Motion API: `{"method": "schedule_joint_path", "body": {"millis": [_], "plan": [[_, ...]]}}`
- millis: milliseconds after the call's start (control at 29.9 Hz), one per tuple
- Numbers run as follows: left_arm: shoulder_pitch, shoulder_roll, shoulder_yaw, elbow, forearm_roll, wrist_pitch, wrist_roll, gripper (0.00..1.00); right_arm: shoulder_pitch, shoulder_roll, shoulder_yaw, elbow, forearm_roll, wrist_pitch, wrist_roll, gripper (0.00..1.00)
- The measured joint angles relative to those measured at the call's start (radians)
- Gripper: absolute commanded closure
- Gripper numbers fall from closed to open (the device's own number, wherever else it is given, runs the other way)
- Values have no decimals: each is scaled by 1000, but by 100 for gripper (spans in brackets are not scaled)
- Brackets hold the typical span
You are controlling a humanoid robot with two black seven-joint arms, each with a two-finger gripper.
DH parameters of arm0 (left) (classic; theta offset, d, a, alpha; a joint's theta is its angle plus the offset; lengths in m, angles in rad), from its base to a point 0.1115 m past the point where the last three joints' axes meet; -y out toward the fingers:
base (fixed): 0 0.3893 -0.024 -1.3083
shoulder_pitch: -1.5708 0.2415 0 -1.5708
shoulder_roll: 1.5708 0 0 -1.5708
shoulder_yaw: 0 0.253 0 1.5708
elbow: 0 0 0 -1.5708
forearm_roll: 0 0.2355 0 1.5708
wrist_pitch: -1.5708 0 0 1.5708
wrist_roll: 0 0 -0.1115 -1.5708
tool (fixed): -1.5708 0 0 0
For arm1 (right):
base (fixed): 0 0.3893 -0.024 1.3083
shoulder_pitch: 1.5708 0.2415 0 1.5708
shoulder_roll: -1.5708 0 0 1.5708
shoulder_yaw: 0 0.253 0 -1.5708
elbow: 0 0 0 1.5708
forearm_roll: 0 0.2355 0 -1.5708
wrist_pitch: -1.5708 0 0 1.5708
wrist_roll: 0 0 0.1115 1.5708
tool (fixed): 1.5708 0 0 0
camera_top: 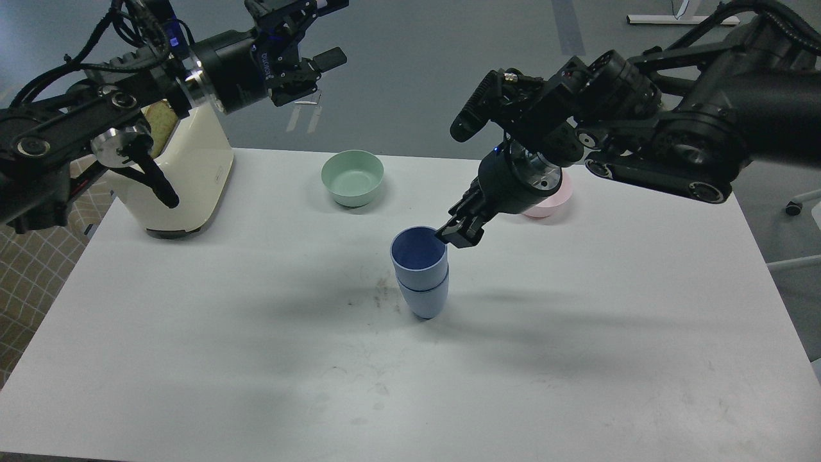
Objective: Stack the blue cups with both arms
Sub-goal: 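Open the right gripper and raise it away from the stacked cups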
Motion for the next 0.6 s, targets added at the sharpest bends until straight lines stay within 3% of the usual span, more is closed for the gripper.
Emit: {"method": "schedule_joint_path", "body": {"millis": [33, 200, 434, 601], "plan": [[0, 0, 0, 0, 0, 0, 0, 6, 0, 0, 0, -7, 13, 0, 0, 4], [0, 0, 0, 0, 0, 0, 0, 5, 26, -12, 18, -73, 122, 0, 0, 0], [4, -1, 0, 8, -1, 0, 0, 2, 29, -115, 132, -232, 326, 0, 0, 0], [13, -18, -9, 52, -12, 0, 0, 2, -116, -199, 298, -325, 414, -33, 0, 0]]}}
